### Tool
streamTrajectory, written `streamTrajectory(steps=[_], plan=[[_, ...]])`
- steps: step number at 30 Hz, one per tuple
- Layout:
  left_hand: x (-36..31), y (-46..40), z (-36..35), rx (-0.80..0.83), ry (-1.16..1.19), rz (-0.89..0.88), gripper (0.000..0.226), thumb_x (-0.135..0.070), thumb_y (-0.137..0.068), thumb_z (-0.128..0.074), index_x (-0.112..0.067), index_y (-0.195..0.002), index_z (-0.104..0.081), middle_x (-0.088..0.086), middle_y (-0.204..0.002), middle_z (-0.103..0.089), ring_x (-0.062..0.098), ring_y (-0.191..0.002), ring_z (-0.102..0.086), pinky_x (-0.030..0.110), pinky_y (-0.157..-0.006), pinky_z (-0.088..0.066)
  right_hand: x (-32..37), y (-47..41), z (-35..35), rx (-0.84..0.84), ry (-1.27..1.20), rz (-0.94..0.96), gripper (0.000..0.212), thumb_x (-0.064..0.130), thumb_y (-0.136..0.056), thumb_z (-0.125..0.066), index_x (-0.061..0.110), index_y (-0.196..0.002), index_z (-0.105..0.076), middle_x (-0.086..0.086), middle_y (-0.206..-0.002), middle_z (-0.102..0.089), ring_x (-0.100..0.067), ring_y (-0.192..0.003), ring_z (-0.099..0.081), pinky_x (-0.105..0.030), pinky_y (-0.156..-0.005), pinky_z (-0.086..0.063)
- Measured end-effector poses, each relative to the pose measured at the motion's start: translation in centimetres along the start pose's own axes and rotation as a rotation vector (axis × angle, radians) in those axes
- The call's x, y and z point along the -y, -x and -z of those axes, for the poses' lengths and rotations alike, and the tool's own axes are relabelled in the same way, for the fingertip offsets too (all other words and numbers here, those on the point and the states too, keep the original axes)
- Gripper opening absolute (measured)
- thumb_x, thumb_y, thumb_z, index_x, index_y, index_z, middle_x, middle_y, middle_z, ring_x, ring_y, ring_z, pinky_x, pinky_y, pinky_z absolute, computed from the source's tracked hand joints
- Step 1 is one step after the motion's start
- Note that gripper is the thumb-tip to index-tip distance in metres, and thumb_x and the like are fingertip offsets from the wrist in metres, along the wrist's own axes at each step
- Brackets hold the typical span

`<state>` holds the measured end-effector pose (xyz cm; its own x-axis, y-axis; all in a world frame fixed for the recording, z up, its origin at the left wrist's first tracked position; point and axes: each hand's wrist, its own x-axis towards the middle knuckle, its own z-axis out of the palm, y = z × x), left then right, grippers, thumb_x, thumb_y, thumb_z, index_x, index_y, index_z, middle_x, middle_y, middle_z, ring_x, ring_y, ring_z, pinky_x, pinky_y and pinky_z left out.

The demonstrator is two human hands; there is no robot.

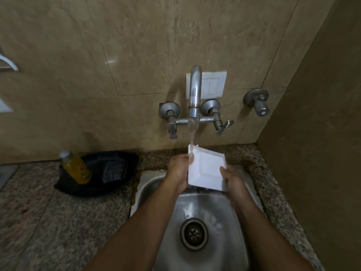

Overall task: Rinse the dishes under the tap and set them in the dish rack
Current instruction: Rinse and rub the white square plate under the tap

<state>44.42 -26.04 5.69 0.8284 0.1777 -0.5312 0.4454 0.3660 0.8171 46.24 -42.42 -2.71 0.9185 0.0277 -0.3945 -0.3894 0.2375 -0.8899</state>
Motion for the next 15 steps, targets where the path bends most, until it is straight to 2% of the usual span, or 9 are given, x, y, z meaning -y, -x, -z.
streamTrajectory(steps=[2, 6, 8, 11, 15], plan=[[0.0, 0.3, -0.1, 0.002, -0.037, 0.009, 0.029, -0.008, -0.097, -0.046, -0.007, -0.082, -0.071, 0.012, -0.074, -0.074, 0.027, -0.065, -0.071, 0.047, -0.074, -0.057, 0.0, 0.6, 0.8, 0.064, -0.104, -0.131, 0.037, 0.023, -0.094, -0.057, 0.008, -0.128, -0.06, -0.018, -0.113, -0.07, -0.038, -0.105, -0.065, -0.05, -0.092, -0.052], [0.1, 0.4, 1.5, -0.064, -0.08, -0.015, 0.024, -0.015, -0.096, -0.05, -0.005, -0.106, -0.069, 0.019, -0.097, -0.073, 0.038, -0.089, -0.07, 0.056, -0.083, -0.056, -0.7, 1.8, -0.6, 0.141, -0.19, -0.142, 0.034, 0.015, -0.095, -0.056, 0.008, -0.128, -0.059, -0.017, -0.118, -0.069, -0.037, -0.11, -0.064, -0.052, -0.1, -0.047], [0.1, -0.1, 3.1, -0.15, -0.079, -0.037, 0.023, -0.021, -0.092, -0.056, -0.011, -0.107, -0.069, 0.018, -0.104, -0.071, 0.037, -0.096, -0.067, 0.057, -0.088, -0.054, -0.8, 2.0, -1.9, 0.166, -0.188, -0.127, 0.036, 0.011, -0.093, -0.059, 0.009, -0.129, -0.057, -0.016, -0.119, -0.069, -0.038, -0.112, -0.063, -0.056, -0.101, -0.046], [0.2, -0.8, 5.8, -0.23, -0.079, -0.043, 0.036, -0.035, -0.077, -0.062, -0.011, -0.102, -0.07, 0.018, -0.11, -0.07, 0.038, -0.1, -0.066, 0.058, -0.093, -0.051, -0.4, 2.2, -4.1, 0.181, -0.184, -0.151, 0.038, 0.01, -0.091, -0.063, 0.01, -0.128, -0.056, -0.015, -0.118, -0.07, -0.037, -0.112, -0.063, -0.058, -0.1, -0.047], [-0.8, 0.4, 6.6, -0.226, -0.035, -0.007, 0.02, -0.025, -0.094, -0.057, -0.008, -0.099, -0.068, 0.019, -0.102, -0.071, 0.038, -0.094, -0.068, 0.054, -0.087, -0.055, 0.3, 2.7, -5.8, 0.233, -0.245, -0.206, 0.038, 0.014, -0.092, -0.062, 0.009, -0.129, -0.056, -0.015, -0.118, -0.069, -0.035, -0.11, -0.065, -0.051, -0.094, -0.052]])
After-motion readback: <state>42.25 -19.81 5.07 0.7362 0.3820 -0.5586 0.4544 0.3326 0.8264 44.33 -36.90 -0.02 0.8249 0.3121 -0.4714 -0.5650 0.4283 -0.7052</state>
